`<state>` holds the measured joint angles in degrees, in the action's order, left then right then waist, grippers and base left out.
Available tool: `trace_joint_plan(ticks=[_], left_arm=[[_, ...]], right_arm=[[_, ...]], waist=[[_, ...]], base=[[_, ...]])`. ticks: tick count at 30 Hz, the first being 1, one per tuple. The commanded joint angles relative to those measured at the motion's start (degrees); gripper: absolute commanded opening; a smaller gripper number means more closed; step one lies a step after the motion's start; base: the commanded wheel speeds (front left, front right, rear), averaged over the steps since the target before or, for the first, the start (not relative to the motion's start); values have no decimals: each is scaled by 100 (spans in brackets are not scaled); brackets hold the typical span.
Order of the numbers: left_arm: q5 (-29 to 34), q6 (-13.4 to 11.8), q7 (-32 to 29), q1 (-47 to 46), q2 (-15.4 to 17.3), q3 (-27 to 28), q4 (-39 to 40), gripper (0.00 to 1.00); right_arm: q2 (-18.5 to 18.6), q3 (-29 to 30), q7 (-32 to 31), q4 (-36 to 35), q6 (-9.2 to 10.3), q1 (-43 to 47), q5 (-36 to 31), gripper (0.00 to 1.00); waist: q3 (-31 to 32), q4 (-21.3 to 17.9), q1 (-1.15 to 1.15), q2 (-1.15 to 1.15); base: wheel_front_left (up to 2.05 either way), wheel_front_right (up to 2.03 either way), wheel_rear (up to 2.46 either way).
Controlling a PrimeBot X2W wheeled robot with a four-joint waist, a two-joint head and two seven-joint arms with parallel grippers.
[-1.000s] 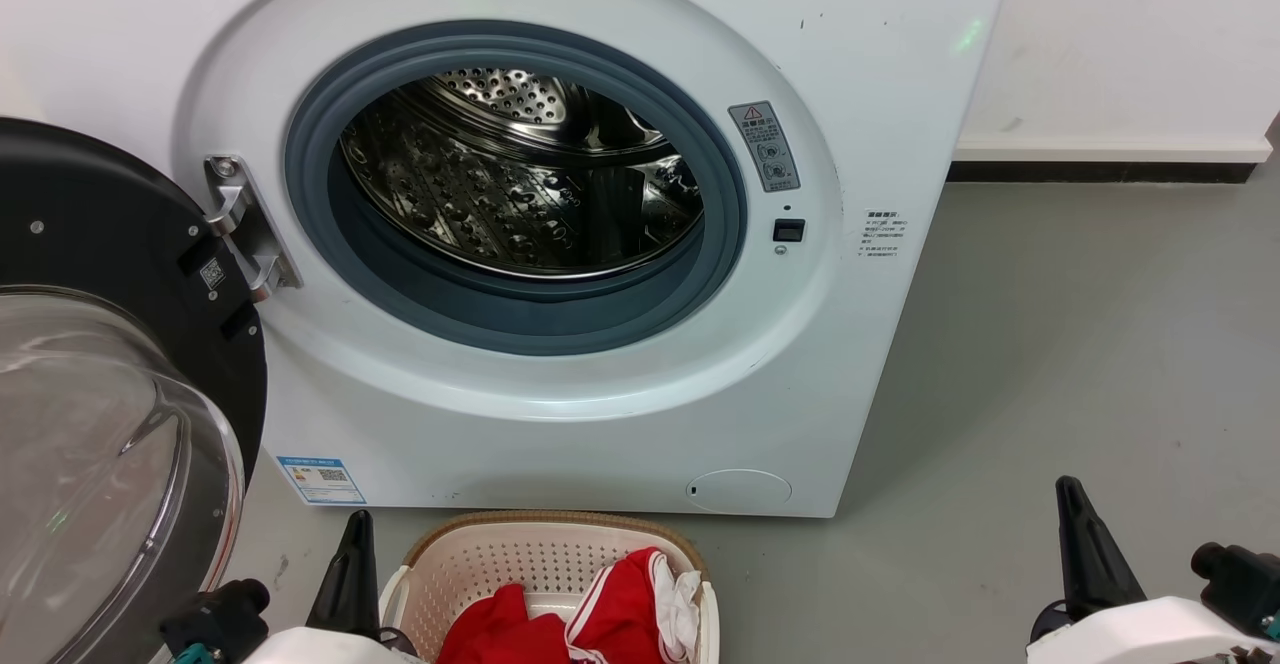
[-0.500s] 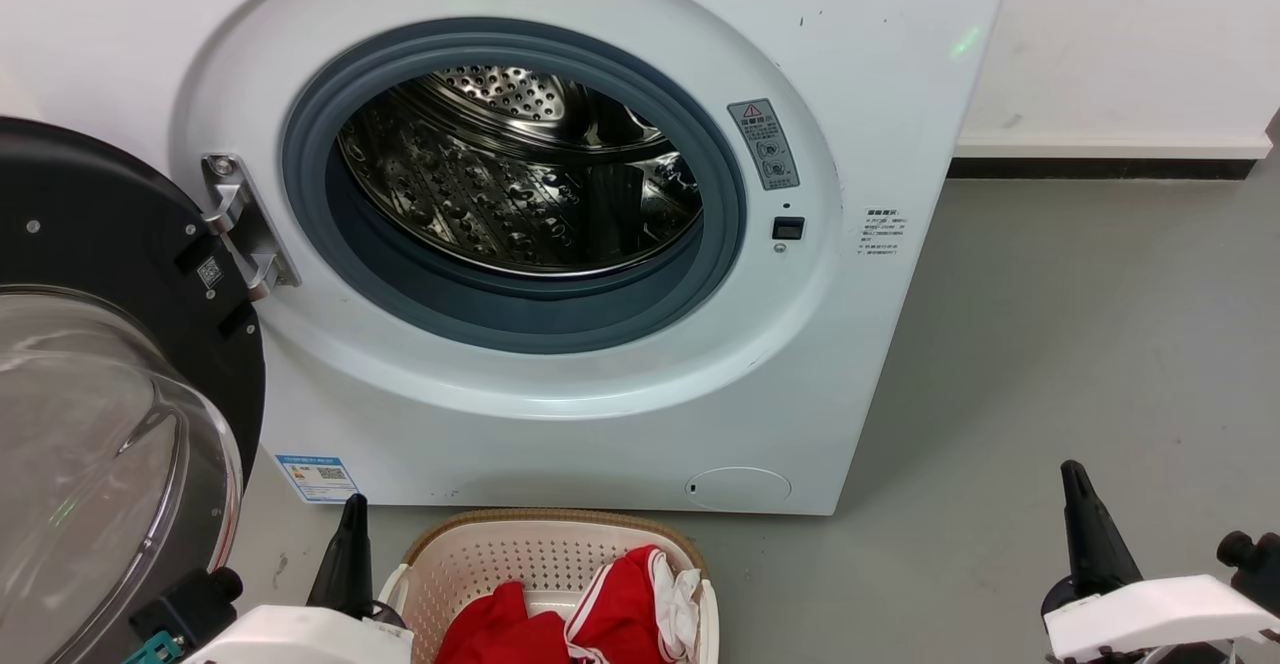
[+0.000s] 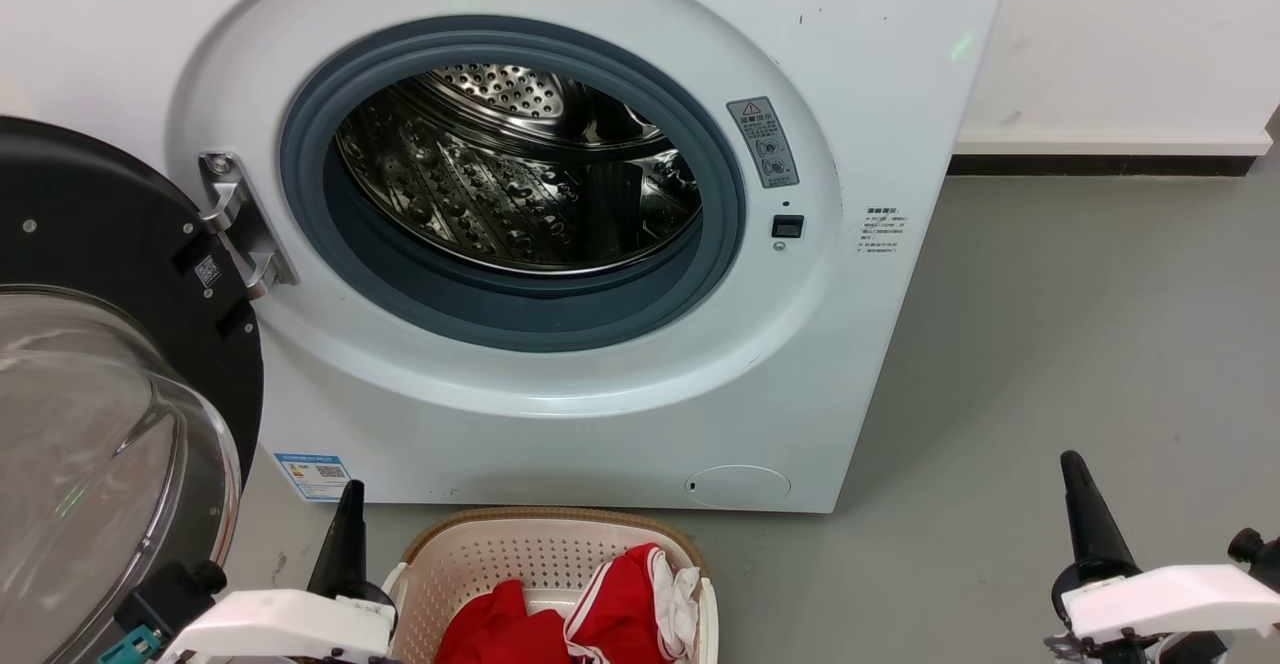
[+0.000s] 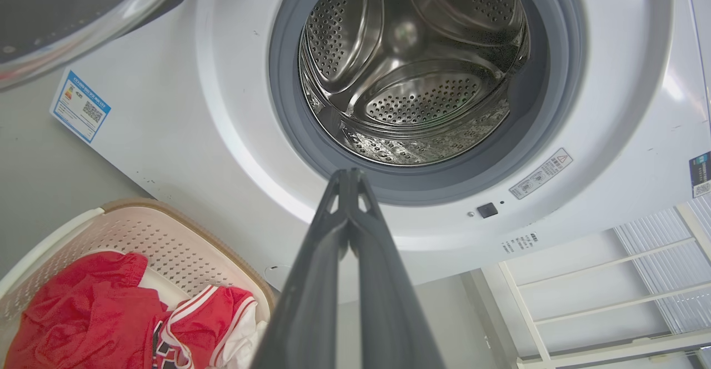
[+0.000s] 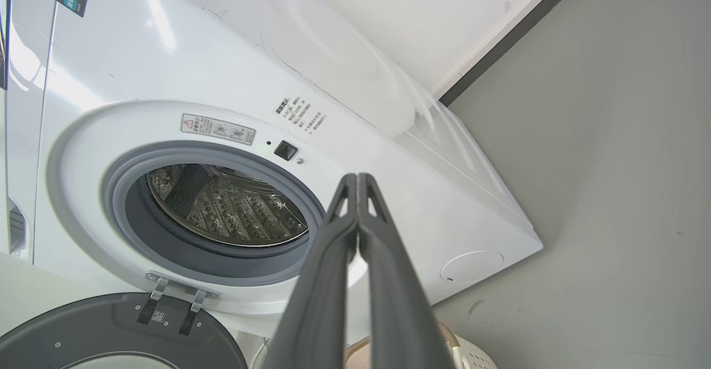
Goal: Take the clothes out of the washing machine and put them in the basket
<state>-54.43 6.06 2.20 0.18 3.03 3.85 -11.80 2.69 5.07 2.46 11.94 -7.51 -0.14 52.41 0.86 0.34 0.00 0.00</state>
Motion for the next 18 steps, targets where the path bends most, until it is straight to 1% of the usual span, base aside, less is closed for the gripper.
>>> trace_joint_plan(ticks=[1,18], left_arm=[[-144,32,-23,-150,4,20,34,0],[-1256,67,-289,-321,-2,104,-44,0]], right_arm=[[20,19,-37,-31,0,-198,163,0],[23,59,-300,41,1,-324,1333,0]], waist=[[-1,0,0,0],[-26,-9,0,0]], base=[[0,0,0],[0,0,0]])
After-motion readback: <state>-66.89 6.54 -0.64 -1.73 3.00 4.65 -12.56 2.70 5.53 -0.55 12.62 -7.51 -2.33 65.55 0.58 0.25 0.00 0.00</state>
